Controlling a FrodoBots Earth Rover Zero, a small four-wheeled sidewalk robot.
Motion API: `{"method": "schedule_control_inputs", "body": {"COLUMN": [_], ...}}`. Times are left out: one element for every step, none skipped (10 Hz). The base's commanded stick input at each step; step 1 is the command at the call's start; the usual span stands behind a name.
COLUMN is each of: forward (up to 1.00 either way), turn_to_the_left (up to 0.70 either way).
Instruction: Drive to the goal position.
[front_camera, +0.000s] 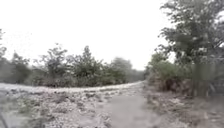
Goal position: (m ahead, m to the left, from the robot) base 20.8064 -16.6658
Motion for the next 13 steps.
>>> {"method": "schedule_control_inputs", "body": {"forward": [0.85, 0.85, 0.85, 0.85, 0.85, 0.85, 0.85, 0.85, 0.85, 0.85, 0.85, 0.85, 0.85], "turn_to_the_left": [0.00, 0.00, 0.00, 0.00, 0.00, 0.00, 0.00, 0.00, 0.00, 0.00, 0.00, 0.00, 0.00]}}
